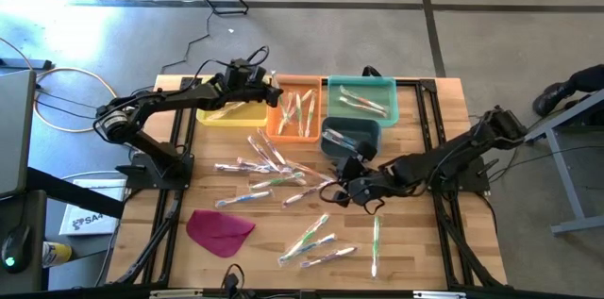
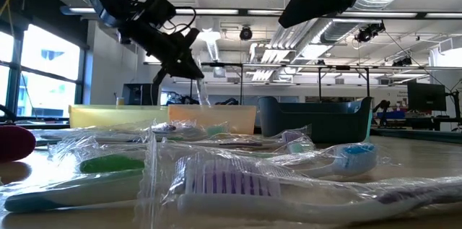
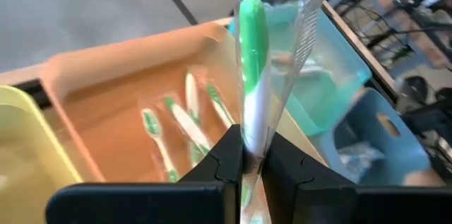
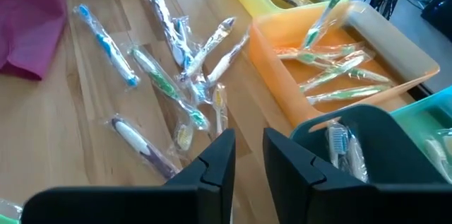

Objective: Pick & Place Toothbrushes
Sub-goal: Put the green toothbrush into the orange bin

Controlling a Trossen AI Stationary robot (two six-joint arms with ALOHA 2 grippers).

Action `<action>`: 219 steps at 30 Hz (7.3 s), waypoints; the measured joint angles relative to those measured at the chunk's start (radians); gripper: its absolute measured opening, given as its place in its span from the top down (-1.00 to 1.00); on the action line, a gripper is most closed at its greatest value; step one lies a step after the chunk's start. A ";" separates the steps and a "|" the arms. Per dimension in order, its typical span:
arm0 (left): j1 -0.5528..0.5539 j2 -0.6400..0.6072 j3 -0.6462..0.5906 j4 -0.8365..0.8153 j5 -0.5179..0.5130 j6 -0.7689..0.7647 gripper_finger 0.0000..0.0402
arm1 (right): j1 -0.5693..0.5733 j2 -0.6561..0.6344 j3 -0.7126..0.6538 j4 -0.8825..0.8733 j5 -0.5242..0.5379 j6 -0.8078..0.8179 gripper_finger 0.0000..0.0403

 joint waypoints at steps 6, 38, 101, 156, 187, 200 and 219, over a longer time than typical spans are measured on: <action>-0.001 0.007 0.000 0.000 -0.024 -0.007 0.87 | -0.006 0.001 0.000 0.017 -0.007 -0.002 0.67; -0.117 0.107 0.002 0.008 -0.127 -0.046 0.87 | -0.006 0.001 0.000 0.051 -0.008 0.000 0.67; -0.202 0.140 0.000 0.088 -0.073 0.241 0.99 | -0.006 -0.005 0.000 0.051 0.012 0.023 0.72; -0.776 -0.636 -0.327 -0.056 -0.334 0.479 1.00 | 0.045 -0.118 0.000 0.012 -0.155 -0.176 0.99; -0.819 -0.635 -0.327 -0.070 -0.334 0.489 1.00 | 0.157 -0.112 0.000 -0.148 -0.545 0.768 0.99; -0.818 -0.635 -0.326 -0.070 -0.334 0.539 1.00 | 0.285 -0.112 0.000 -0.126 -0.541 1.079 0.99; -0.818 -0.635 -0.326 -0.060 -0.335 0.620 1.00 | 0.387 -0.025 0.000 -0.181 -0.633 1.447 0.99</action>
